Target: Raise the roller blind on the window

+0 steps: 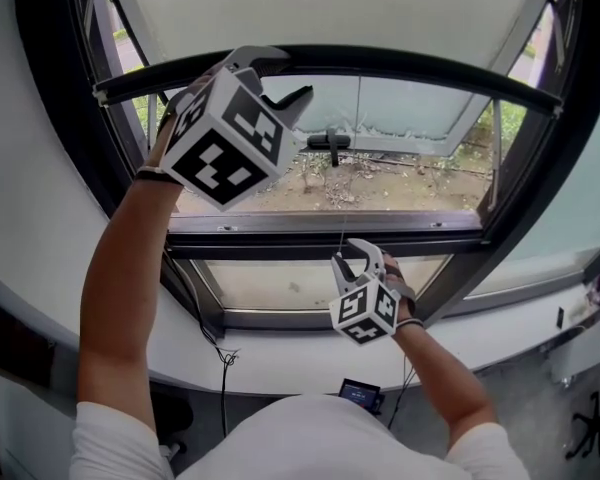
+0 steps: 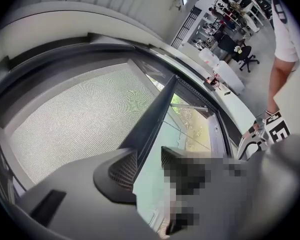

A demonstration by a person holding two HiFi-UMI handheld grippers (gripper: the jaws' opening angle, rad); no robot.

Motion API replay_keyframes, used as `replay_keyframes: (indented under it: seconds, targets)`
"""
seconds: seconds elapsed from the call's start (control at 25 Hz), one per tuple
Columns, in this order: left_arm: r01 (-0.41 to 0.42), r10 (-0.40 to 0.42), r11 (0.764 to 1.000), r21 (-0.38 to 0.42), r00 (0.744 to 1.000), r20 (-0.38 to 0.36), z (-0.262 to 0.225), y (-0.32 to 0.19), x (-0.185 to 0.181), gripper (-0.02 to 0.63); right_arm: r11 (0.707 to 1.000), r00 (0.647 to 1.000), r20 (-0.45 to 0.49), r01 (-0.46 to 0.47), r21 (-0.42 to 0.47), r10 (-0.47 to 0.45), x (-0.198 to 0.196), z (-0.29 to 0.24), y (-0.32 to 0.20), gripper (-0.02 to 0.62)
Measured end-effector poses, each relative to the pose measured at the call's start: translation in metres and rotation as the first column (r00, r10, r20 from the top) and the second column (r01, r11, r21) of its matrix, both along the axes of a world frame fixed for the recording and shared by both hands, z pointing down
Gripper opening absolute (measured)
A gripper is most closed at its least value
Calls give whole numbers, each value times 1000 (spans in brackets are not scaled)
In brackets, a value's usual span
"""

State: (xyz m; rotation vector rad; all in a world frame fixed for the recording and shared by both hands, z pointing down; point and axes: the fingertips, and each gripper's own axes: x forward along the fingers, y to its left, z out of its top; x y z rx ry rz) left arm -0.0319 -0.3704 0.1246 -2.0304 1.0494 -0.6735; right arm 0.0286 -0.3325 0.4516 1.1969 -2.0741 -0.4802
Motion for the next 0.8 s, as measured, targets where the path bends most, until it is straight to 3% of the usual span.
replay_keyframes:
  seconds: [0.44, 0.8]
  targets:
    - [9, -9, 999, 40, 1000, -2, -26, -1, -1, 161, 1000, 1000, 25, -5, 1, 5, -2, -8, -9, 138]
    - [8, -8, 999, 53, 1000, -11, -34, 1, -1, 161, 999, 996, 83, -19, -48, 23, -10, -7, -27, 144]
